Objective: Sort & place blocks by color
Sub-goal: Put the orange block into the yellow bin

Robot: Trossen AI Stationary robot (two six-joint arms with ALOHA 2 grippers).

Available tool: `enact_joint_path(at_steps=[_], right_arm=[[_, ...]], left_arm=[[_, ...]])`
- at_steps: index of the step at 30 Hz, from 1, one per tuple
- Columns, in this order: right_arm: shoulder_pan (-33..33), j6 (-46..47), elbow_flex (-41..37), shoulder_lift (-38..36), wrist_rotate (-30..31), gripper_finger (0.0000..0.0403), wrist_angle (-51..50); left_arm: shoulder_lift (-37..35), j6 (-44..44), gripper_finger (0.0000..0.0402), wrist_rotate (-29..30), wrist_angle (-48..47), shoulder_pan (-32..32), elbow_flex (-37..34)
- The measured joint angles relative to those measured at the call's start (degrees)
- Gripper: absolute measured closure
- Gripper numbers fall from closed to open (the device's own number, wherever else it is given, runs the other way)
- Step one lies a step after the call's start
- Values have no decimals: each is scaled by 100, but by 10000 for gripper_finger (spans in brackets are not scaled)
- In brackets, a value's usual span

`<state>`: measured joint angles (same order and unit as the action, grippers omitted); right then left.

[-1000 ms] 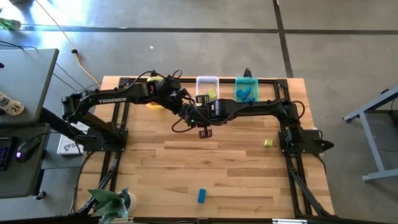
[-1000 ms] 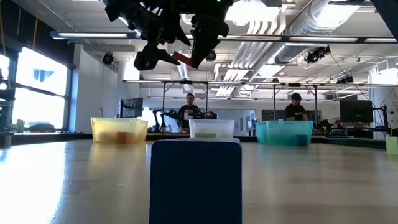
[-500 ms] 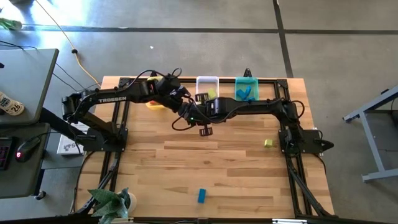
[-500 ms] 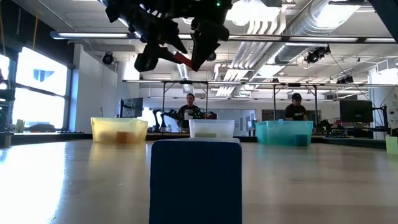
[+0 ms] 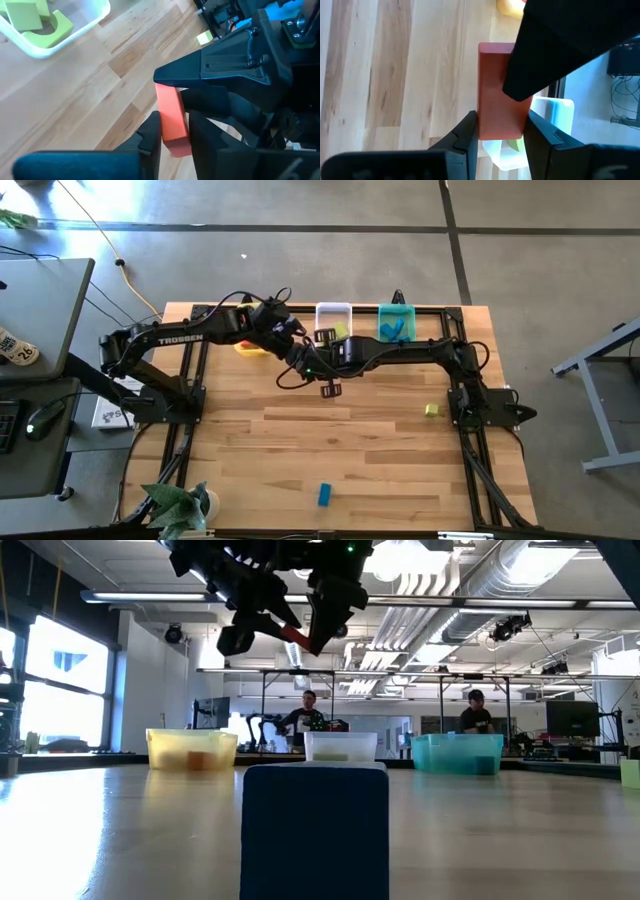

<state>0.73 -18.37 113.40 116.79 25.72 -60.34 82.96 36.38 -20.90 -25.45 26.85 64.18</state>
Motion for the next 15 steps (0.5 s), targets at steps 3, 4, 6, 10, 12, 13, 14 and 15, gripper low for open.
enact_joint_path(at_steps=[3,4,6,10,12,13,14,15], right_arm=[[-6,-2,2,-12,20,310,-8],[-7,4,4,-21,24,310,-16],[-8,-5,4,-22,65,310,-18],[-5,-4,4,-22,120,289,-42],[-7,101,4,-22,91,266,-67],[-3,161,4,-22,21,253,-68],[4,234,4,-22,-46,240,-68],[17,319,4,-22,-119,227,-84]], left_arm=[[2,-62,364,-68,-35,6,-4],[2,-62,364,-64,-28,9,-4],[2,-108,364,-50,-24,9,-4],[5,-197,364,-28,2,23,-4],[10,-233,368,-41,17,32,-4],[9,-278,372,-52,38,46,-2],[9,-337,372,-59,42,48,-2],[9,-380,372,-59,42,48,-2]])
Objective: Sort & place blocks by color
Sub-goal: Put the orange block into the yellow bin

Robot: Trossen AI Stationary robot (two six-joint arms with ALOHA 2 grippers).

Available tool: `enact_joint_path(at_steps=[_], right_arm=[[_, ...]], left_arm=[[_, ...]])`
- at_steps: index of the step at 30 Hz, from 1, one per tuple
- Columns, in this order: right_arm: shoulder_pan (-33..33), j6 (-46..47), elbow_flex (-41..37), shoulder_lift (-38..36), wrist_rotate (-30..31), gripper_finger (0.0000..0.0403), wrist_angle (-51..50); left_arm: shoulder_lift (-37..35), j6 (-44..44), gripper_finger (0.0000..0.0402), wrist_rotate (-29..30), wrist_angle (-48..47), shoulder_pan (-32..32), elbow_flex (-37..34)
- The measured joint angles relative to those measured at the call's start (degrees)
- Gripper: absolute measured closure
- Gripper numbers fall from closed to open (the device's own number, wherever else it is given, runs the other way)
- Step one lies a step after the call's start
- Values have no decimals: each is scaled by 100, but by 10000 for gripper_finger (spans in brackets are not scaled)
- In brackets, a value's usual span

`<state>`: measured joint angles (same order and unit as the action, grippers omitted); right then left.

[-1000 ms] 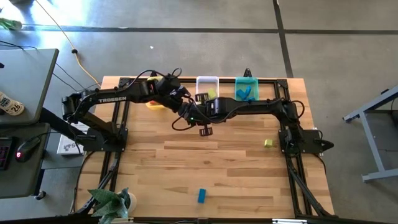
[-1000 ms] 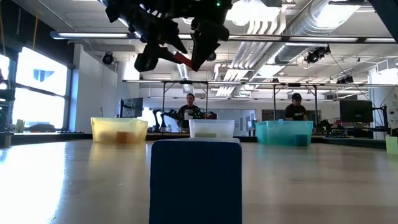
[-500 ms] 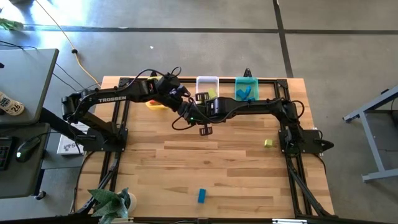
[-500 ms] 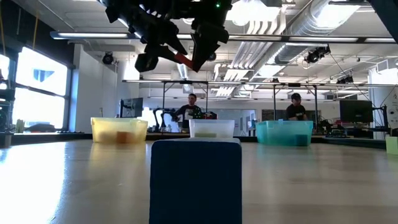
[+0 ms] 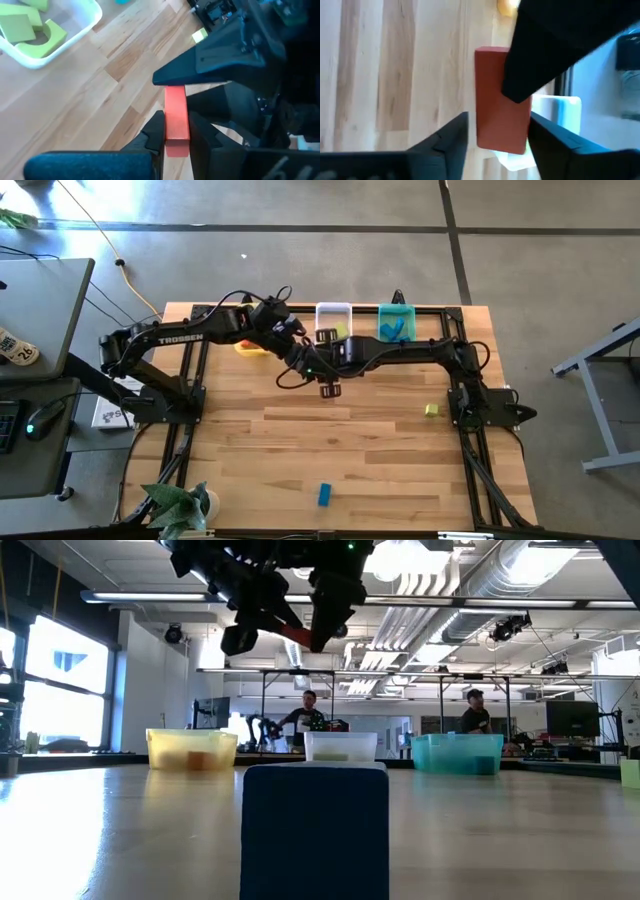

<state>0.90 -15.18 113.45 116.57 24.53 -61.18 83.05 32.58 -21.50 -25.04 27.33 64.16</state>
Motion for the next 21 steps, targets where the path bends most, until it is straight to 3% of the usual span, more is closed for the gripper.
enact_joint_path(at_steps=[6,13,21], right_arm=[[40,322,23,-8,135,175,-265],[142,551,24,-19,259,169,-818],[489,1230,39,-48,484,168,-1408]], left_arm=[[15,-81,372,110,-23,-1,-7],[15,-174,372,692,-95,131,-11],[15,-334,372,2361,-769,460,-26]])
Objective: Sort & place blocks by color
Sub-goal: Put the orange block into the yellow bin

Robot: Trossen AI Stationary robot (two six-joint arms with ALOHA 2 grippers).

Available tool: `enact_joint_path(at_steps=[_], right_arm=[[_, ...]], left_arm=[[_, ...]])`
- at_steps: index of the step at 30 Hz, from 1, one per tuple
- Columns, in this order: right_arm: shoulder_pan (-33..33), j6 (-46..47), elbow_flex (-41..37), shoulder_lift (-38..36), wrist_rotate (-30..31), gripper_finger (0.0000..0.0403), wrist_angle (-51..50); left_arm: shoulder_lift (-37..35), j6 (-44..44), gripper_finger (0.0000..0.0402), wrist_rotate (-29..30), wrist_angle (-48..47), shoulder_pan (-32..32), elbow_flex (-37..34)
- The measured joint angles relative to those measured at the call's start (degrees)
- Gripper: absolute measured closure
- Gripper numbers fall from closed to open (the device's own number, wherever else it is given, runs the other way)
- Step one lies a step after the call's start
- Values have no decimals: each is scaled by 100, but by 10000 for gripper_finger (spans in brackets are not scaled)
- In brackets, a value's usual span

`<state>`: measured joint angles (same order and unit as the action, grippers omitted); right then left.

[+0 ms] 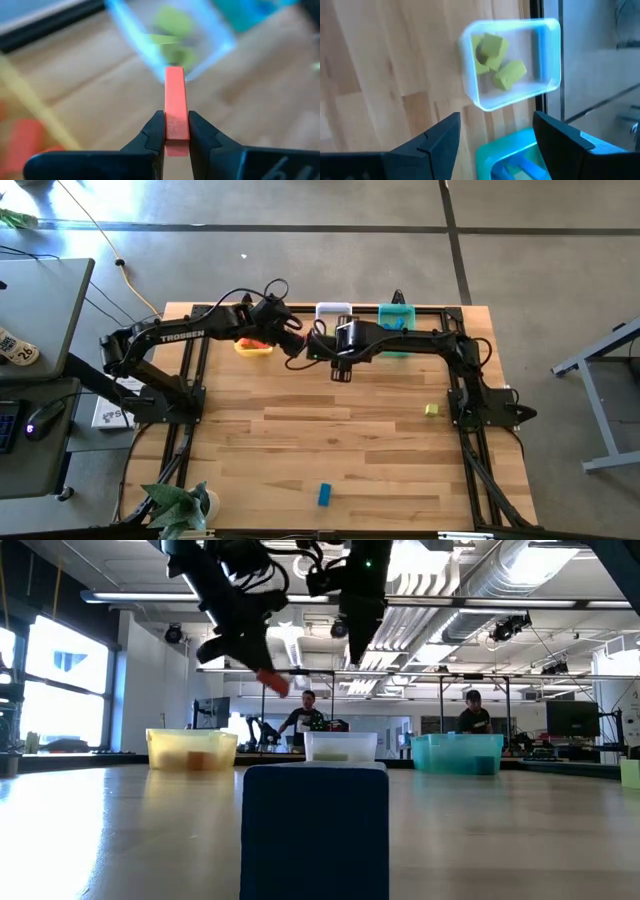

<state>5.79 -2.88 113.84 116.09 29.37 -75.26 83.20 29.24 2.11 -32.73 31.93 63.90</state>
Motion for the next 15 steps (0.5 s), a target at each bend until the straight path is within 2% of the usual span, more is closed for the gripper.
enact_joint_path(at_steps=[5,9,15], right_arm=[[247,71,-4,7,-48,167,-149],[411,51,-13,12,-62,167,-162],[664,32,-17,19,-392,167,-110]], left_arm=[[0,-16,372,887,-570,293,1],[-2,15,372,1355,-948,558,5],[-4,37,370,1860,-1340,762,11]])
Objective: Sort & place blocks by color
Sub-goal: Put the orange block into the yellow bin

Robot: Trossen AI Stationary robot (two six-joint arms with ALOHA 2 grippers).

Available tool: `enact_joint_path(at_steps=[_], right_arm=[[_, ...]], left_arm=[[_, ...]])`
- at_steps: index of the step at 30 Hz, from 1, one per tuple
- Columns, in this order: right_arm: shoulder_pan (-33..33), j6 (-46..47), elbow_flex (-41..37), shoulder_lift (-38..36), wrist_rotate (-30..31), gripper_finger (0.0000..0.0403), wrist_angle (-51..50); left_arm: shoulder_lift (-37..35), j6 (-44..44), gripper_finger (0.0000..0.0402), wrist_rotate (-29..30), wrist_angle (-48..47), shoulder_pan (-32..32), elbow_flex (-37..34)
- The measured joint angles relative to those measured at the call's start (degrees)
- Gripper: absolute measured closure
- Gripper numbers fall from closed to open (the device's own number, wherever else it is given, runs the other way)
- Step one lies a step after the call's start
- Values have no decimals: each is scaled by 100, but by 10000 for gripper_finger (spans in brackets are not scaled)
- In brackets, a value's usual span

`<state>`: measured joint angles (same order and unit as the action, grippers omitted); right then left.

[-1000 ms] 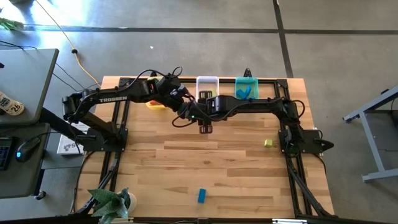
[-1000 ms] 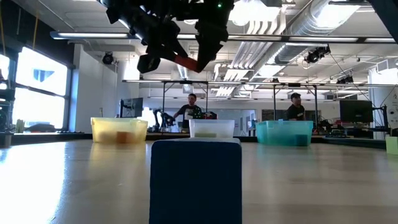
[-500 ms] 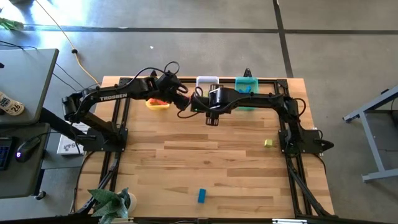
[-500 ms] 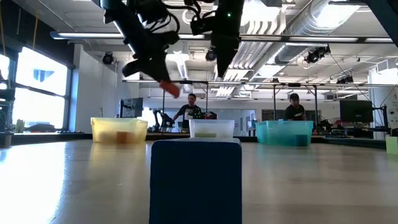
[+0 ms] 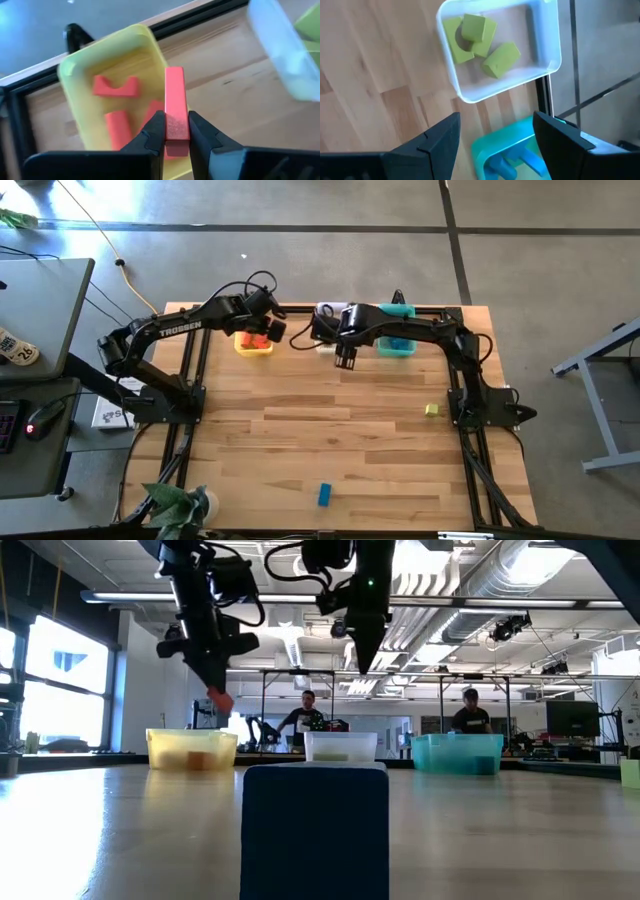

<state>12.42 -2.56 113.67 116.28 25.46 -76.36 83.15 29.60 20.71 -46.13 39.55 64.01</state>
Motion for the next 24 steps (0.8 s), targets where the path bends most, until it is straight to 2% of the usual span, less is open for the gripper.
enact_joint_path(at_steps=[6,14,20,24], right_arm=[[191,-32,-7,9,-195,167,134],[295,271,-7,14,-213,167,203],[281,707,-9,18,-542,167,48],[260,1149,-13,18,-759,167,-262]], left_arm=[[75,13,368,348,-384,73,9],[203,-131,365,444,-391,99,9],[205,-135,332,444,-384,99,9],[205,-440,303,389,-384,99,9]])
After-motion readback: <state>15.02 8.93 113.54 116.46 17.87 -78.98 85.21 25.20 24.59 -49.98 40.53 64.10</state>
